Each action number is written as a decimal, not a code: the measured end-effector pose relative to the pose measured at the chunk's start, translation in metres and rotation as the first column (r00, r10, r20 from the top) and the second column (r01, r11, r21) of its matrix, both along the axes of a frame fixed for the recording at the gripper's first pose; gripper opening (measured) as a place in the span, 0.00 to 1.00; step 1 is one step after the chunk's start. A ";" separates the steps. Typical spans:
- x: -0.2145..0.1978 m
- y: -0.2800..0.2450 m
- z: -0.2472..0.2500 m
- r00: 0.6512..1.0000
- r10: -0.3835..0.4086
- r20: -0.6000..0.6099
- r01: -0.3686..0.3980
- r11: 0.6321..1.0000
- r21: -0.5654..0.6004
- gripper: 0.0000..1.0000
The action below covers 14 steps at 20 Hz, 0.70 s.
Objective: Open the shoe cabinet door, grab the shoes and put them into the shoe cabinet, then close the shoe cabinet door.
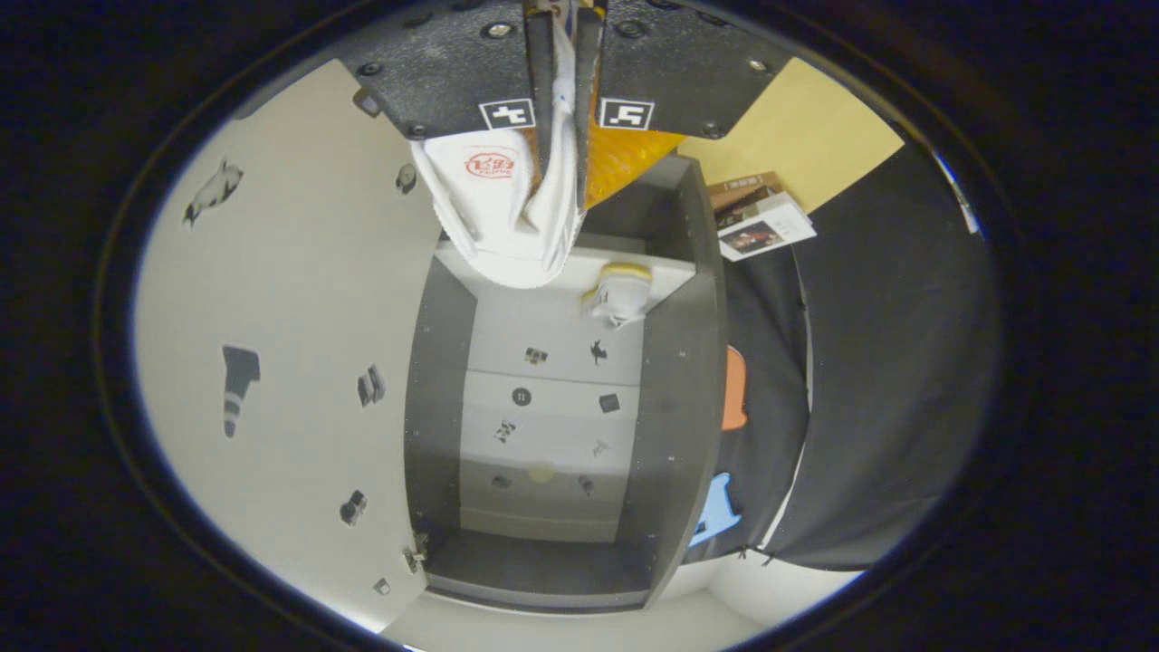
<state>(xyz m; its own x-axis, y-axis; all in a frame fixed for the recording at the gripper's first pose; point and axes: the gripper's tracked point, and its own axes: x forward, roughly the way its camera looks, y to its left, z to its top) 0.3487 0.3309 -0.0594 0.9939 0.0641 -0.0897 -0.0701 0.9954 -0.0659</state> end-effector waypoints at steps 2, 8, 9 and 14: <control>0.021 0.001 0.019 1.000 0.006 0.020 -0.006 1.000 0.008 0.13; 0.102 -0.002 0.064 0.998 0.011 0.058 -0.013 0.999 0.033 0.13; 0.117 -0.002 0.071 0.998 0.015 0.064 -0.017 0.999 0.036 0.13; 0.186 -0.001 0.087 0.997 0.011 0.082 -0.013 1.000 0.028 0.13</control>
<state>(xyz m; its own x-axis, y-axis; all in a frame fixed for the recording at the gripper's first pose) 0.5348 0.3294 0.0275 0.9970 0.0777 -0.0059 -0.0778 0.9960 -0.0439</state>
